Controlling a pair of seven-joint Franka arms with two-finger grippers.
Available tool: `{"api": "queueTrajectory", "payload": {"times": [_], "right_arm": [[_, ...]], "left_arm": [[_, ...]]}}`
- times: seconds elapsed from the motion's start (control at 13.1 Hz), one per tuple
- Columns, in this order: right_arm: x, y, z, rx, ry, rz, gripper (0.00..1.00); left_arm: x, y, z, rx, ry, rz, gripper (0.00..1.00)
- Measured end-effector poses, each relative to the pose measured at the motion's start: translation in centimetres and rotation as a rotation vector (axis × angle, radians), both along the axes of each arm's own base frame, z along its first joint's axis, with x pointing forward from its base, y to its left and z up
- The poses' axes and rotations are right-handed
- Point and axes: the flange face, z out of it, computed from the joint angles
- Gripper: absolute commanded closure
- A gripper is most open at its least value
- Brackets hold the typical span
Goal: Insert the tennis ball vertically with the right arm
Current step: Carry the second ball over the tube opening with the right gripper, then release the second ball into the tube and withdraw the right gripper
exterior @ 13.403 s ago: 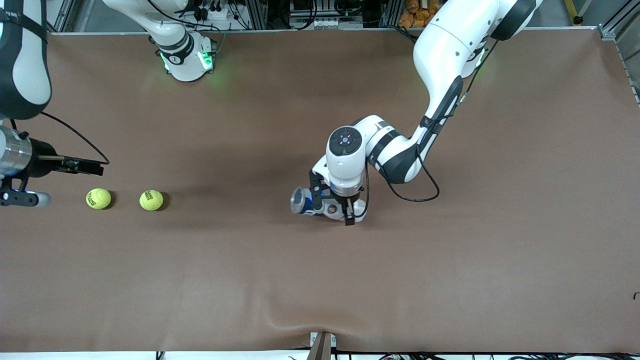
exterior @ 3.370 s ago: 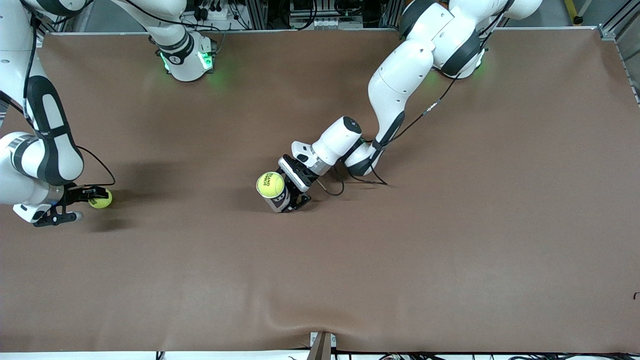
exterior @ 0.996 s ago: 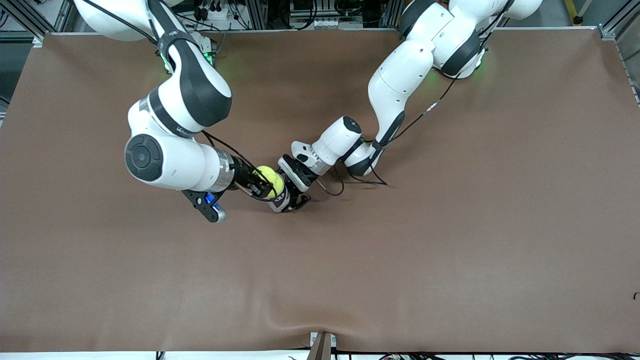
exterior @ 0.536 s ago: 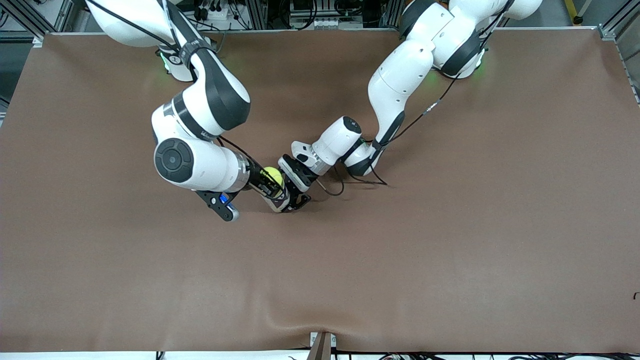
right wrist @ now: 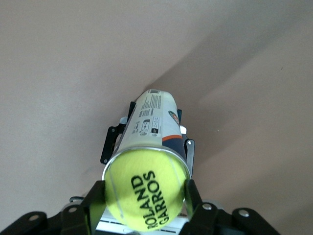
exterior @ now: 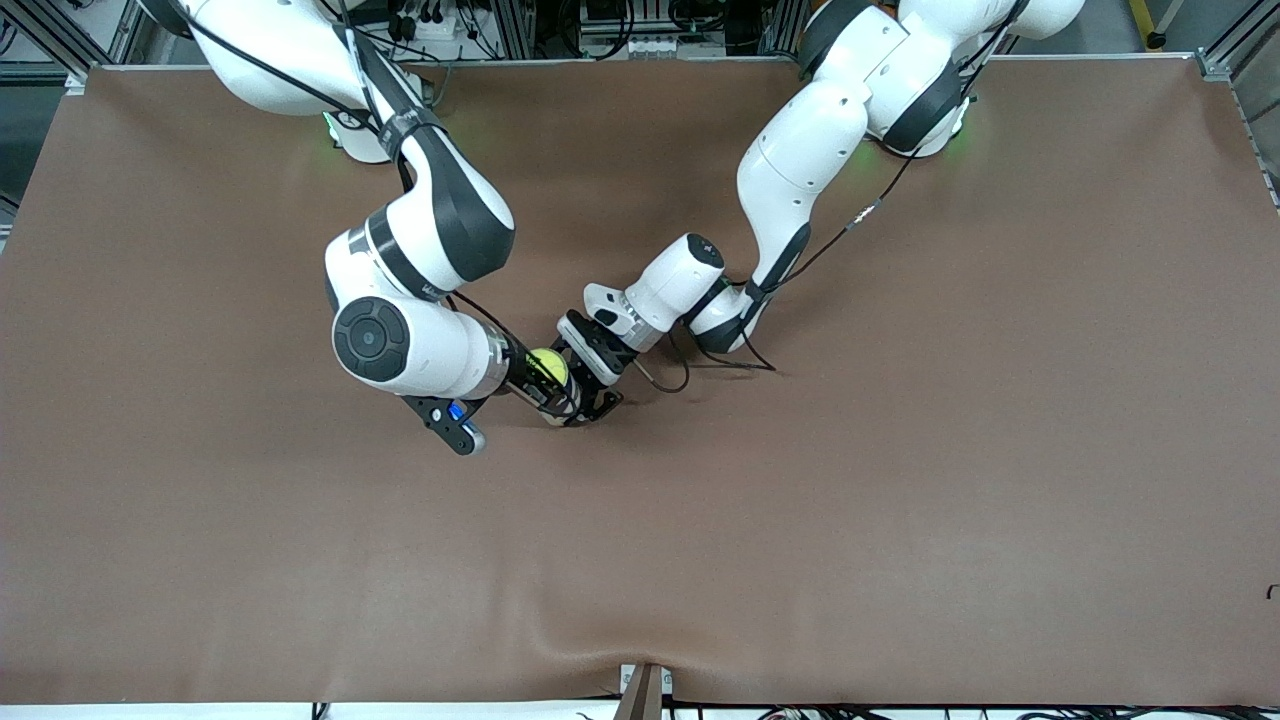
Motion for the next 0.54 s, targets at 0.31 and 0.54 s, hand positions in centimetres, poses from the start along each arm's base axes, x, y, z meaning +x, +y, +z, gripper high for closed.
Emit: {"api": "queueTrajectory", "payload": {"times": [0.31,0.54], "right_arm": [[0.3,-0.1,0.8,0.006,-0.015,-0.004,0.00],[0.2,-1.1,2.9,-0.002,-0.001,-0.001,0.00]], "left_arm": [[0.2,0.1,0.0,-0.001,-0.002,0.003,0.23],[0.3,0.3,0.0,-0.001,-0.002,0.006,0.23]]}}
